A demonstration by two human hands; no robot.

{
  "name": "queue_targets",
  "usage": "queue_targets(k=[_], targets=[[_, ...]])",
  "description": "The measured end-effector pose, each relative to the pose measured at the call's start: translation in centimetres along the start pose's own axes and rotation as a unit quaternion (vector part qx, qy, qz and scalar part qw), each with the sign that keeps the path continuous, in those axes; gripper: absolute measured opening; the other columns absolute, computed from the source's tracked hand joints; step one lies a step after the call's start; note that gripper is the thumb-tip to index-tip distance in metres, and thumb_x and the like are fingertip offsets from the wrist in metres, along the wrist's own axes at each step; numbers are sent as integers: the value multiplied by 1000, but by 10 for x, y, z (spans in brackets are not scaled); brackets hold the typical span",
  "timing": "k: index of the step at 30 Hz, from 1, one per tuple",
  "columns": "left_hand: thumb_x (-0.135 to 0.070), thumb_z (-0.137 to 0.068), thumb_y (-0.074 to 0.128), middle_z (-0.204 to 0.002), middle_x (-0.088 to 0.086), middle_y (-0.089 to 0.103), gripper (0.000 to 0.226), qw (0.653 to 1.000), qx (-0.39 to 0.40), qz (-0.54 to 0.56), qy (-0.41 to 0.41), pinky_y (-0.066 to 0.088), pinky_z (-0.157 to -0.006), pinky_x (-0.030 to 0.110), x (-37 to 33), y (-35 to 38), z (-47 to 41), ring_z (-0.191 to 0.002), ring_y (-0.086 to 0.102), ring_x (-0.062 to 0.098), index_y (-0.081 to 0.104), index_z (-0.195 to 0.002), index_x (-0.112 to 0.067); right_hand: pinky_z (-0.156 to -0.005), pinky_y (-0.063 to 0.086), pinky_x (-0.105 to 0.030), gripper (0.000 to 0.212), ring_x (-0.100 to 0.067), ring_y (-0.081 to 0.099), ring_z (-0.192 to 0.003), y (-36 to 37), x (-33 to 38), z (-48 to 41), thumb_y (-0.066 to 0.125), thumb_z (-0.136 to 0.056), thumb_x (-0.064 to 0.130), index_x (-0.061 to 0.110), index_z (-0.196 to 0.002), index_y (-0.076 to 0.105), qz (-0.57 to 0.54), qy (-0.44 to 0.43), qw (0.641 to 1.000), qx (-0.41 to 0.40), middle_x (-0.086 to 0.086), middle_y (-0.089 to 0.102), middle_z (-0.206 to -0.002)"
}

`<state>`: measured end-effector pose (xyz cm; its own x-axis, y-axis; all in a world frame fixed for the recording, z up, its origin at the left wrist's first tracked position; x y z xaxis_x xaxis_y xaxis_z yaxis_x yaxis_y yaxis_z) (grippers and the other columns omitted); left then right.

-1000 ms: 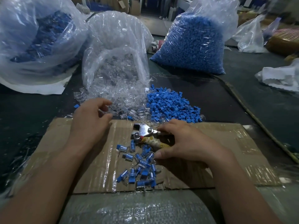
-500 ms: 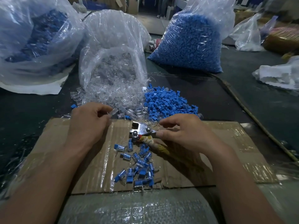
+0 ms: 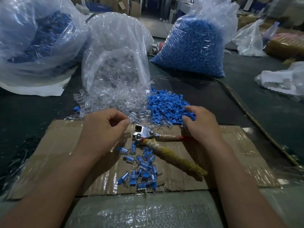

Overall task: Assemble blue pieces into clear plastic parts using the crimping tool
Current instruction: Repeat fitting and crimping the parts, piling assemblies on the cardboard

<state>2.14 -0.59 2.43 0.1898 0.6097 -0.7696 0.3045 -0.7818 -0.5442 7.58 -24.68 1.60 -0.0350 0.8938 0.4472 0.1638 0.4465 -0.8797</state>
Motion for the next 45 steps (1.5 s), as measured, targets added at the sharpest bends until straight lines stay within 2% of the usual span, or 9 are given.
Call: queue_targets(k=[5, 10, 14, 16, 26, 32, 37, 40, 45], targets=[[-9, -78, 68, -64, -12, 61, 29, 999, -8, 33, -1, 45, -56, 3, -3, -1, 1, -60, 60, 2, 58, -68, -34, -93, 36, -29, 39, -18, 47, -115, 14, 6, -3, 61, -87, 26, 21, -125, 56, 54, -21, 997, 57, -1, 54, -126], [-8, -77, 69, -62, -11, 63, 28, 997, -2, 71, -4, 46, -52, 5, -4, -1, 2, -59, 63, 6, 59, -68, -33, -77, 34, -21, 25, -7, 45, -89, 13, 12, -2, 64, -85, 19, 21, -110, 65, 26, -49, 998, 23, 2, 59, -108], [-8, -76, 70, -57, -8, 65, 25, 995, 10, 102, -9, 47, -51, 6, -4, 1, 3, -56, 63, 3, 62, -68, -30, -75, 34, -22, 11, -6, 45, -85, 11, 12, 0, 64, -85, 19, 23, -94, 67, 9, -54, 998, 8, 6, 57, -96], [-9, -76, 70, -65, -11, 67, 23, 993, 15, 117, -18, 49, -52, 9, -4, 2, 4, -56, 63, 3, 63, -68, -29, -74, 34, -22, 7, -6, 46, -83, 11, 13, 1, 63, -86, 17, 22, -90, 67, -1, -56, 998, 5, 8, 56, -91], [-9, -76, 70, -67, -14, 68, 23, 990, 22, 135, -27, 49, -51, 10, -1, 1, 3, -55, 64, 4, 63, -68, -29, -78, 35, -19, 19, -6, 49, -88, 11, 17, 4, 62, -85, 10, 18, -102, 66, -26, -70, 997, 5, 8, 56, -95], [-9, -75, 71, -65, -5, 69, 19, 984, 25, 172, -48, 51, -49, 16, 5, 4, 2, -54, 65, 9, 67, -68, -27, -69, 35, 4, 19, 9, 51, -75, 0, 19, 8, 63, -86, 9, 17, -102, 66, -152, -63, 985, -41, 19, 56, -84], [-13, -73, 70, -67, 1, 71, 12, 966, 41, 241, -80, 52, -49, 19, 7, 6, 3, -56, 67, 13, 69, -74, -25, -73, 40, 0, 29, 12, 53, -78, -3, 27, 14, 62, -85, 5, 27, -105, 62, -233, -68, 970, -15, 22, 55, -89], [-9, -74, 69, -69, 3, 71, 14, 959, 48, 260, -98, 54, -52, 21, 7, 8, 3, -58, 68, 14, 69, -78, -22, -69, 40, -3, 34, 11, 53, -75, -4, 36, 20, 62, -85, 3, 37, -90, 60, -247, -91, 965, 3, 18, 55, -88], [-6, -72, 68, -67, 4, 71, 13, 955, 68, 271, -100, 53, -52, 18, 3, 10, 3, -56, 67, 12, 67, -77, -18, -69, 49, -12, 33, -2, 64, -79, -3, 54, 35, 66, -82, 6, 38, -83, 60, -336, -100, 936, 42, 14, 65, -80]])
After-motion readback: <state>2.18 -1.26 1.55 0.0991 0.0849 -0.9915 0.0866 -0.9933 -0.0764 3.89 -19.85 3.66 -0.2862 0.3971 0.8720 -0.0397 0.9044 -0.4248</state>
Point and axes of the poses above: each hand's wrist, its own z-axis away from the middle knuckle, its own y-axis out of the palm, x = y × z, the point moved 4 cm from there along -z, towards the middle knuckle
